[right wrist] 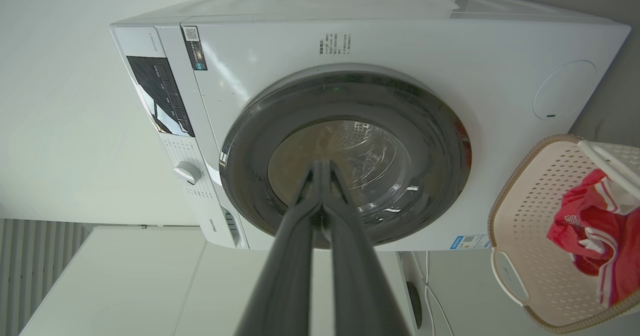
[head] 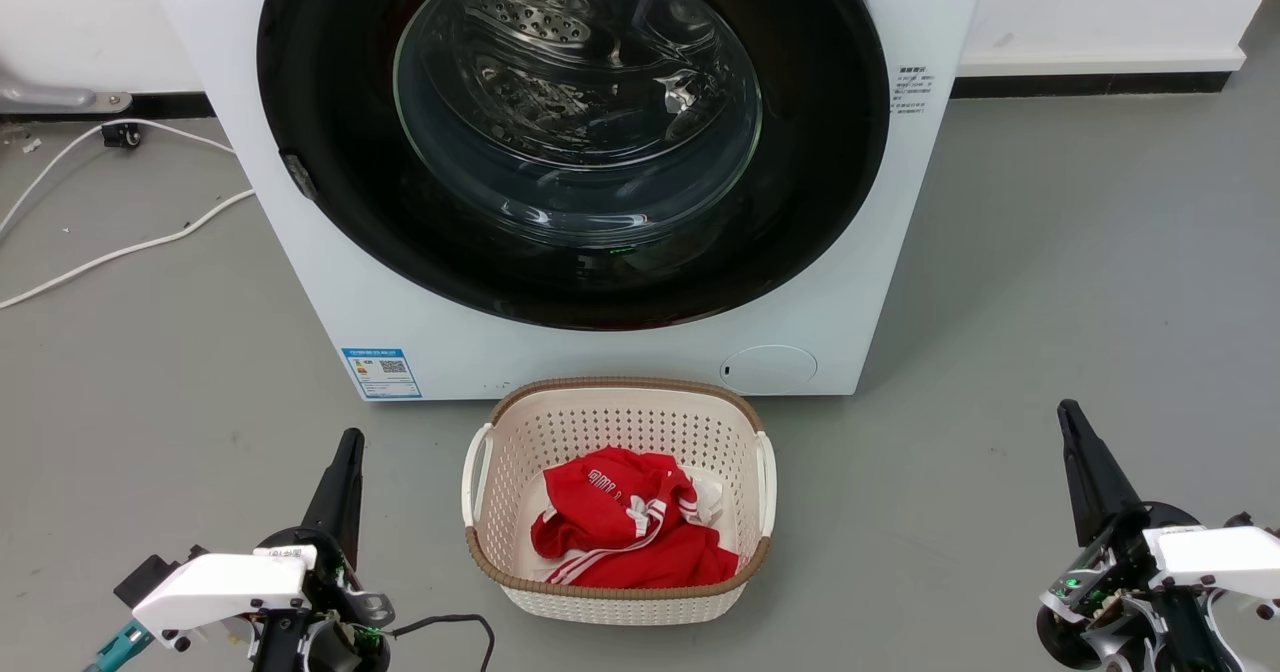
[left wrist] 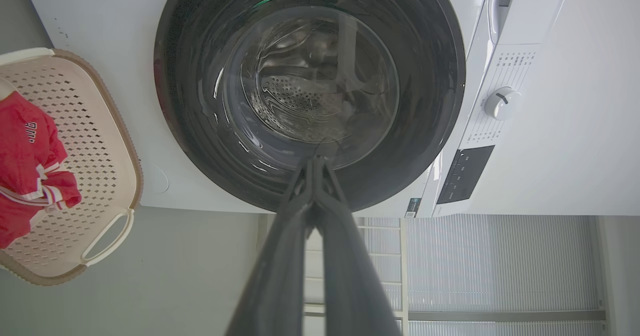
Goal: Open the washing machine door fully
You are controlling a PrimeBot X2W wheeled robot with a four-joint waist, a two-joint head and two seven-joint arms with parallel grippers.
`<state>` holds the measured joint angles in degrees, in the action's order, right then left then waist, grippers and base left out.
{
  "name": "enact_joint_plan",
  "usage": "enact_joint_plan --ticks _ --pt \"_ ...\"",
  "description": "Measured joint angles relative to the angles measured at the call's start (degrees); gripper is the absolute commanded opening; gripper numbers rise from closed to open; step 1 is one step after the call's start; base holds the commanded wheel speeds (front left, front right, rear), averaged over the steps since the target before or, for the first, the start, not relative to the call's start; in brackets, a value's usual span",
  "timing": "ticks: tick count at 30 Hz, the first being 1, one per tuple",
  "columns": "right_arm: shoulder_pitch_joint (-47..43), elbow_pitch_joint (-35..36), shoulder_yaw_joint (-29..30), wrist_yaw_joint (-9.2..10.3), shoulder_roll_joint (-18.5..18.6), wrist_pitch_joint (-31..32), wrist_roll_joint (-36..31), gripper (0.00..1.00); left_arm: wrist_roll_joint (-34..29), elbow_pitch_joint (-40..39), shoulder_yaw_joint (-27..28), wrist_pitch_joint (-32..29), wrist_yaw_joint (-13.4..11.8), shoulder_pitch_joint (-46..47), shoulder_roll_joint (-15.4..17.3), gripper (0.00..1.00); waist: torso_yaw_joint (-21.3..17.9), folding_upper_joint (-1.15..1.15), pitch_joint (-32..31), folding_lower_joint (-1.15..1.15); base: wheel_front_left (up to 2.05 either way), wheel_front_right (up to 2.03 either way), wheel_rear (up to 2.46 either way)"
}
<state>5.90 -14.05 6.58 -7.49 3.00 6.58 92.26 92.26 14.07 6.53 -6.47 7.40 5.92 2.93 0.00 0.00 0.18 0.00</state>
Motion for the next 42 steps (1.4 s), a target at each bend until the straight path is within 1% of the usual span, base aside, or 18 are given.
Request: enact_joint_plan --ticks 18,19,24,26,32,36,42 --pt "0.0 0.0 0.0 0.00 0.0 0.0 0.0 0.00 0.0 0.0 0.0 0.0 0.0 0.0 0.0 0.00 0.0 0.00 0.0 0.00 0.00 0.00 0.00" --pt "-0.2 -0.3 0.0 0.00 0.0 0.0 0.0 1.00 0.0 0.3 -0.1 0.0 0.0 -0.2 0.0 1.00 0.0 0.00 0.0 0.00 0.00 0.00 0.00" --pt "-2.1 -1.4 -0.4 0.01 -0.1 -0.6 0.0 1.00 0.1 1.5 -0.8 0.7 -0.1 -1.8 -0.2 1.00 0.0 0.00 0.0 0.00 0.00 0.00 0.00" --pt "-2.1 -0.4 -1.1 0.01 -0.1 -1.8 -0.1 1.00 -0.3 0.9 -1.9 2.0 -0.1 -1.8 -0.2 1.00 0.0 0.00 0.0 0.00 0.00 0.00 0.00" --pt "-2.5 1.3 -1.6 0.01 -0.2 -3.5 -2.7 1.00 -1.8 -0.8 -2.6 3.6 -0.1 -1.8 -0.2 1.00 0.1 0.00 0.0 0.00 0.00 0.00 0.00" --pt "-2.6 2.9 -1.6 0.01 -0.2 -4.6 -6.6 1.00 -5.0 -2.4 -2.8 4.6 -0.1 -1.8 -0.2 1.00 0.1 0.00 0.0 0.00 0.00 0.00 0.00" --pt "-3.1 5.1 -1.7 0.01 -0.2 -6.1 -14.4 1.00 -12.2 -5.3 -3.2 6.0 -0.1 -1.6 -0.2 1.00 0.1 0.00 0.1 0.00 0.00 0.00 0.00"
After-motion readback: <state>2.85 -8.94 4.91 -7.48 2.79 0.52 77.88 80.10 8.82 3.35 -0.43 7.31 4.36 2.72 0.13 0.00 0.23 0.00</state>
